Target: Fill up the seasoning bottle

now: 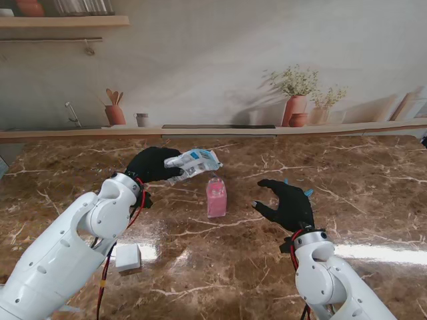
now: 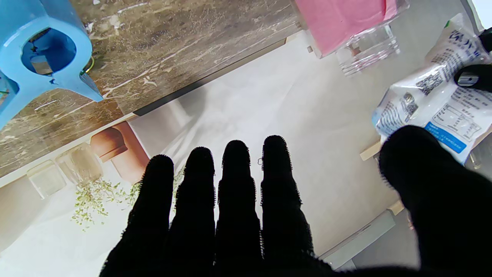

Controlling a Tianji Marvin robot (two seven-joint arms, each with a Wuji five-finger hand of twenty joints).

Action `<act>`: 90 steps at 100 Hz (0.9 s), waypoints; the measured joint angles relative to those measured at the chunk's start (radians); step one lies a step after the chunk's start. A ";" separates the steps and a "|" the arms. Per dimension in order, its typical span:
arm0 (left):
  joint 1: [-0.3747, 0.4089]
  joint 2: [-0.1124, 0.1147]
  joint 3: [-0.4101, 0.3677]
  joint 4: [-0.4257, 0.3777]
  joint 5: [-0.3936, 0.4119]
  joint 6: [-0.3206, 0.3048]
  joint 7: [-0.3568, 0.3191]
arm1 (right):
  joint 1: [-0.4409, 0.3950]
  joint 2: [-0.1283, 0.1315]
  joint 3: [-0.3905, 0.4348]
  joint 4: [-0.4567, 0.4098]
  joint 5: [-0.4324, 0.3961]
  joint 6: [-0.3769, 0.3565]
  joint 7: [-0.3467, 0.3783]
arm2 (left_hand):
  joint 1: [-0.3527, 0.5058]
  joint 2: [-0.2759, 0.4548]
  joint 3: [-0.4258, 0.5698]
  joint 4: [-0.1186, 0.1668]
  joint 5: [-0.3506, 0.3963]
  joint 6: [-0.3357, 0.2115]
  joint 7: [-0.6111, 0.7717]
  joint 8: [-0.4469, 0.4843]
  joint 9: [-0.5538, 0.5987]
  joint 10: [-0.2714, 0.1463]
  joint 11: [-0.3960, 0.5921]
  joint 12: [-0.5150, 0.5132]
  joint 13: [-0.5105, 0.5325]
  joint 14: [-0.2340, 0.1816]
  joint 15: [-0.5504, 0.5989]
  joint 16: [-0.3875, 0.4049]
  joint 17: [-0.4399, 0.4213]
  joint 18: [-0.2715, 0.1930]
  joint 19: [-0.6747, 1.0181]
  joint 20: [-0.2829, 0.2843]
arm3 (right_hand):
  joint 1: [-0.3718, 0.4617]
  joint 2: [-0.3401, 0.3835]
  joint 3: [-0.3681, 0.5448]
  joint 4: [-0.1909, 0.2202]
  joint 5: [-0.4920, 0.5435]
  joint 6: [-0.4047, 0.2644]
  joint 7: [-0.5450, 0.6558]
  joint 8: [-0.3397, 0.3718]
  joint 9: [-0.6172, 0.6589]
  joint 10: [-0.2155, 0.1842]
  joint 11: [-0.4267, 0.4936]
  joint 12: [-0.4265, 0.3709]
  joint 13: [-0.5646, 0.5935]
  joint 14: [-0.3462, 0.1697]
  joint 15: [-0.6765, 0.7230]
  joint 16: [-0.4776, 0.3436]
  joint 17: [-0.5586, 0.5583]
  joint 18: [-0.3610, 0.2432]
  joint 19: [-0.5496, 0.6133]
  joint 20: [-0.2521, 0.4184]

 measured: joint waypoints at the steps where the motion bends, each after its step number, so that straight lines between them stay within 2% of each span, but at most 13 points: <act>1: 0.002 -0.002 -0.001 0.003 -0.006 -0.001 0.005 | 0.000 0.000 0.000 0.000 0.000 0.001 0.000 | 0.000 0.000 0.000 0.000 0.000 0.000 0.000 0.003 0.000 0.000 0.000 0.003 0.000 0.000 0.000 0.000 -0.002 0.000 0.000 0.001 | 0.000 0.000 0.000 0.000 0.000 0.000 0.000 0.000 0.000 0.000 0.000 0.000 0.000 0.000 0.000 0.000 0.000 0.000 0.000 0.000; 11: 0.017 -0.022 -0.005 0.031 -0.068 -0.027 0.062 | 0.001 0.000 -0.008 -0.001 0.000 0.020 -0.007 | 0.000 0.000 0.000 0.000 0.000 0.000 -0.005 0.016 0.000 0.001 0.000 0.009 -0.001 0.001 0.000 0.001 -0.015 0.000 -0.009 0.010 | 0.000 0.000 0.011 0.000 0.000 0.001 0.000 0.000 0.001 0.000 0.000 0.000 0.001 0.001 0.000 0.000 0.004 0.000 0.009 0.000; 20: 0.027 -0.042 0.000 0.064 -0.170 -0.082 0.123 | -0.007 0.001 -0.007 -0.015 -0.009 0.042 0.006 | 0.003 0.019 -0.017 0.000 0.000 0.000 -0.026 0.036 -0.006 0.002 0.000 0.022 -0.023 0.014 0.000 0.011 -0.036 0.000 -0.026 0.019 | 0.000 0.000 0.023 0.000 -0.003 0.004 -0.001 0.000 0.001 0.000 0.000 0.000 0.023 0.006 0.006 0.012 0.005 0.001 0.010 0.000; 27: 0.032 -0.058 0.007 0.088 -0.265 -0.136 0.139 | -0.022 0.003 -0.002 -0.043 -0.026 0.060 0.025 | 0.012 0.023 -0.023 0.000 0.000 0.000 -0.036 0.047 -0.018 0.009 0.000 0.035 -0.047 0.027 -0.003 0.017 -0.064 0.000 -0.048 0.025 | 0.000 0.000 0.025 0.000 -0.004 0.009 -0.001 0.000 0.007 0.000 0.001 0.000 0.032 0.010 0.012 0.012 0.012 0.008 0.011 0.000; 40: 0.047 -0.089 0.030 0.112 -0.363 -0.192 0.207 | -0.056 0.006 0.013 -0.104 -0.048 0.084 0.036 | 0.025 0.039 -0.054 0.000 0.000 0.000 -0.051 0.063 -0.030 0.014 0.000 0.053 -0.058 0.029 -0.012 0.027 -0.107 0.001 -0.089 0.034 | 0.001 -0.009 0.025 0.000 -0.004 0.015 -0.001 0.000 0.010 0.001 0.003 0.003 0.036 0.013 0.017 0.023 0.015 0.024 0.031 0.013; 48: 0.061 -0.109 0.047 0.119 -0.458 -0.245 0.245 | -0.075 0.007 0.021 -0.143 -0.054 0.097 0.042 | 0.036 0.049 -0.067 0.000 0.000 0.000 -0.072 0.076 -0.041 0.017 -0.001 0.060 -0.084 0.045 -0.029 0.028 -0.150 0.005 -0.114 0.037 | 0.001 -0.012 0.025 0.000 -0.005 0.027 -0.001 0.000 0.010 0.001 0.010 0.011 0.042 0.017 0.025 0.025 0.019 0.024 0.039 0.024; 58: 0.085 -0.129 0.064 0.115 -0.589 -0.304 0.238 | -0.089 0.008 0.025 -0.186 -0.055 0.103 0.043 | 0.048 0.053 -0.086 0.000 0.000 0.000 -0.075 0.076 -0.042 0.018 -0.018 0.072 -0.110 0.049 -0.034 0.038 -0.172 0.005 -0.116 0.059 | 0.002 -0.026 0.025 0.000 -0.005 0.037 -0.001 0.000 0.011 0.001 0.011 0.012 0.064 0.018 0.032 0.027 0.035 0.024 0.052 0.026; 70: 0.121 -0.136 0.083 0.089 -0.759 -0.329 0.169 | -0.104 0.008 0.029 -0.241 -0.062 0.107 0.045 | 0.077 0.060 -0.110 0.001 0.000 0.000 -0.099 0.079 -0.048 0.019 -0.076 0.089 -0.177 0.050 -0.104 0.039 -0.246 0.006 -0.173 0.060 | 0.002 -0.027 0.024 0.000 -0.005 0.039 -0.001 0.000 0.022 0.001 0.018 0.013 0.087 0.018 0.046 0.038 0.050 0.024 0.064 0.031; 79: 0.138 -0.137 0.108 0.087 -0.811 -0.351 0.130 | -0.112 0.008 0.029 -0.275 -0.066 0.110 0.038 | 0.112 0.060 -0.130 0.001 0.000 0.000 -0.138 0.090 -0.055 0.020 -0.139 0.094 -0.231 0.050 -0.156 0.035 -0.313 0.006 -0.225 0.060 | 0.002 -0.027 0.024 0.000 -0.005 0.039 -0.002 0.000 0.023 0.001 0.023 0.022 0.095 0.018 0.050 0.039 0.060 0.024 0.080 0.038; 90: 0.147 -0.146 0.142 0.108 -0.853 -0.379 0.125 | -0.118 0.007 0.024 -0.303 -0.066 0.111 0.030 | 0.130 0.051 -0.133 0.001 0.021 0.000 -0.185 0.099 -0.055 0.022 -0.171 0.094 -0.247 0.050 -0.167 0.035 -0.327 0.006 -0.243 0.060 | 0.026 -0.034 0.016 0.000 -0.005 0.039 -0.002 0.000 0.036 0.001 0.028 0.023 0.118 0.021 0.064 0.051 0.074 0.027 0.100 0.050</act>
